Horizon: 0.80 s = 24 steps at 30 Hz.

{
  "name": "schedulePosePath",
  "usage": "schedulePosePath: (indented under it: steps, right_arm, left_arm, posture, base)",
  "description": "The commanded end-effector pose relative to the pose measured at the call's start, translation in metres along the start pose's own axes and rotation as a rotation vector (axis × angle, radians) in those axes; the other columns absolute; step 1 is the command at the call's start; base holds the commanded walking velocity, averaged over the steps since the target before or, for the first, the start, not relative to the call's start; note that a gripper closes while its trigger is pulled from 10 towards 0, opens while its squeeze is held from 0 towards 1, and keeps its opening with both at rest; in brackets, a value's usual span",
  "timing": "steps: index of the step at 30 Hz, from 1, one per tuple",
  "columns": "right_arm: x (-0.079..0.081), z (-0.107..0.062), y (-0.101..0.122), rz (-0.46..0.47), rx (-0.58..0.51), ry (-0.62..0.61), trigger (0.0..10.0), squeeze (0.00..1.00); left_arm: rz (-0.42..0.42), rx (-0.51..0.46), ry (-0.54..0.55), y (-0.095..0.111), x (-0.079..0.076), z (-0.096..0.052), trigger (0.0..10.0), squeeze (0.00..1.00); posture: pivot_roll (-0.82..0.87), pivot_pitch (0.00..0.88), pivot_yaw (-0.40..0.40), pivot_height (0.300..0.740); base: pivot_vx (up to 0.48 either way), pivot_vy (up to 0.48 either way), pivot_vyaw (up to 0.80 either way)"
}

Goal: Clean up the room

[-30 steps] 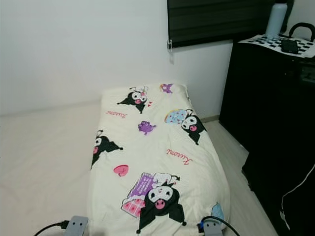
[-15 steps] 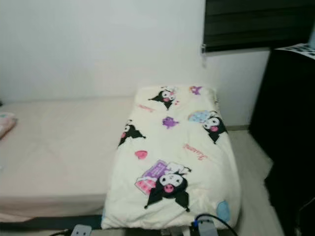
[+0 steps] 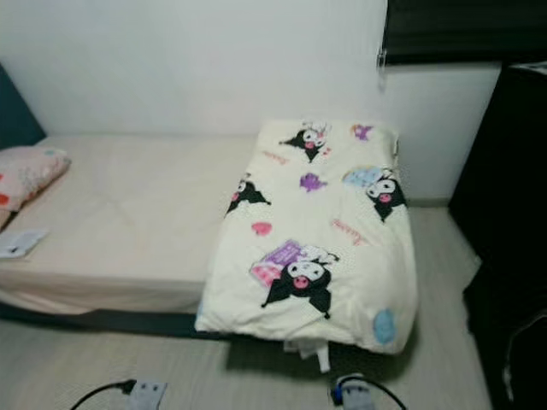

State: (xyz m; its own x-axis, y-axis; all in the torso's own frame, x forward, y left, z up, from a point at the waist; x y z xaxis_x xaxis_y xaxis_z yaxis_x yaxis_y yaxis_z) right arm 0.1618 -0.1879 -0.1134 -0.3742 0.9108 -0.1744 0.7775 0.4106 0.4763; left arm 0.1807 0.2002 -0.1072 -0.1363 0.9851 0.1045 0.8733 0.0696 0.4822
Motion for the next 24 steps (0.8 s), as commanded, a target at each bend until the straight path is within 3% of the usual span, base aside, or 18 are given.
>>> schedulePosePath:
  steps: [1, 11, 18, 24]
  right_arm:
    - [0.018, -0.002, -0.017, 0.005, 0.063, 0.055, 10.0, 0.0]
    - [0.018, 0.0, -0.007, -0.088, 0.028, 0.058, 10.0, 0.0]
    - [0.014, 0.002, 0.008, -0.144, -0.036, 0.037, 10.0, 0.0]
    - [-0.01, 0.0, 0.035, -0.141, -0.184, -0.077, 10.0, 0.0]
  left_arm:
    - [0.016, 0.028, -0.011, -0.008, 0.002, 0.0, 10.0, 0.0]
    - [0.017, 0.052, -0.05, -0.013, -0.003, -0.001, 10.0, 0.0]
    - [0.023, 0.063, -0.063, -0.016, -0.005, -0.001, 10.0, 0.0]
    - [0.037, 0.083, -0.071, -0.024, -0.003, -0.002, 10.0, 0.0]
  posture:
    - [-0.13, 0.08, 0.033, 0.74]
    - [-0.15, 0.094, 0.037, 0.74]
    - [-0.17, 0.105, 0.038, 0.74]
    - [-0.21, 0.12, 0.025, 0.74]
  base:
    - [0.0, 0.0, 0.0]
    - [0.0, -0.423, 0.0]
    - [0.0, 0.0, 0.0]
    - [0.0, 0.0, 0.0]
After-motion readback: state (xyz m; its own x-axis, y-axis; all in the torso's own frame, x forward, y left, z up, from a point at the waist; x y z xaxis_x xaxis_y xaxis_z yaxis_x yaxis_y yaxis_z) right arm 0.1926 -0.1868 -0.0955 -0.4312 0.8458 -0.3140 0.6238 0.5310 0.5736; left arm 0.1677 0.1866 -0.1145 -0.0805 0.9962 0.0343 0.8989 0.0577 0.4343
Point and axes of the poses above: a point about 5 cm out from each wrist's last joint towards the gripper, its own z axis pointing out of the wrist towards the gripper, its own y axis along the axis of the wrist's last joint, x = y × z, the point moved 2 cm from there along z, pointing out of the wrist towards the gripper, and after that the axes turned 14 degrees about -z, right-handed, at the moved point
